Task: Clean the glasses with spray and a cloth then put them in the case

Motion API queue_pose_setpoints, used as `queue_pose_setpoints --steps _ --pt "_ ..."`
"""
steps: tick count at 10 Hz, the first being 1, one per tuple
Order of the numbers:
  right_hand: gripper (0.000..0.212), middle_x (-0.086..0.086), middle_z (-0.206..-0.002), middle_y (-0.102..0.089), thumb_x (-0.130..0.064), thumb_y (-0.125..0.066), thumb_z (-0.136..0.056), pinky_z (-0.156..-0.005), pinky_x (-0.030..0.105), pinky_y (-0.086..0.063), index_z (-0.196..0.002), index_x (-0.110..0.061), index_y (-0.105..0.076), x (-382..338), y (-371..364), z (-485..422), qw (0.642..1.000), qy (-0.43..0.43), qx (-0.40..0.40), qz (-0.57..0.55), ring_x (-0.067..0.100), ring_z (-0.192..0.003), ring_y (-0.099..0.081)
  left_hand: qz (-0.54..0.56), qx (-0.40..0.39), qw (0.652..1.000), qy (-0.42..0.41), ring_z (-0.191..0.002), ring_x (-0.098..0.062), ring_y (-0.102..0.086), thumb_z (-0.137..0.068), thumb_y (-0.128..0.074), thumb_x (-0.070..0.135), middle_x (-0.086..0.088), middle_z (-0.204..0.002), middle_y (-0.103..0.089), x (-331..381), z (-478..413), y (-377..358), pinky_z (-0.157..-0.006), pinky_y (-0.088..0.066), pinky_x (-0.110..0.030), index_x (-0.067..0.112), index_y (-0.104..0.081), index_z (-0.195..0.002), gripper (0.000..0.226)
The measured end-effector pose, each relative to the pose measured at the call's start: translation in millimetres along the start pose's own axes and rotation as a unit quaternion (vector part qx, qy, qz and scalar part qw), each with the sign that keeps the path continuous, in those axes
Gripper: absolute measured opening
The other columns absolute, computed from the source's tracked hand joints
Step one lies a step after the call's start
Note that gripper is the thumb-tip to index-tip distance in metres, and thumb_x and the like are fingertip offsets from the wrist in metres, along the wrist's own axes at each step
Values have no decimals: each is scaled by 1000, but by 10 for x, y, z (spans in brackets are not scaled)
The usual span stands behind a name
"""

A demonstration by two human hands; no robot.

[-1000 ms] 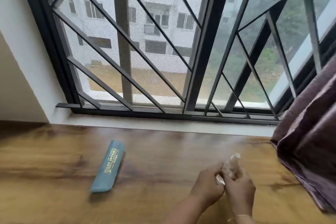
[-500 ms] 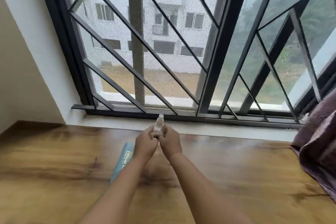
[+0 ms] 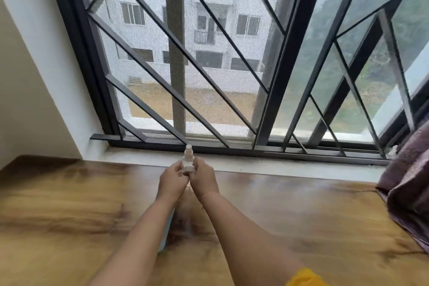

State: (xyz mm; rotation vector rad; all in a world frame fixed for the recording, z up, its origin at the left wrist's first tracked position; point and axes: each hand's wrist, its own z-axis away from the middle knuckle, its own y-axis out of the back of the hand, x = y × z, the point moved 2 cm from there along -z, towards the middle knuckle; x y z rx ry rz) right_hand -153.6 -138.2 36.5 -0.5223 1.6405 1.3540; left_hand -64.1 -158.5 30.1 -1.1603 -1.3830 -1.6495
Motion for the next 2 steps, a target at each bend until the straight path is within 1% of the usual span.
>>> queue_pose_setpoints --steps 1,2 --pt "24 17 -106 -64 -14 -52 -85 -66 26 -35 -109 -8 -54 -3 9 13 1000 1 -9 -7 30 -96 -58 4 -1 1000 -1 -92 -29 -62 -76 -56 5 -10 -93 -71 -3 -7 -3 -76 -47 -35 43 -60 -87 40" --pt "18 10 -102 -60 -21 -50 -85 -67 31 -36 -100 -11 -49 105 45 115 1000 6 -2 19 30 -94 -54 -40 53 998 7 -111 -35 -55 -80 -56 19 -21 -118 -61 28 78 -34 -88 -43 -37 11 -54 -125 46"
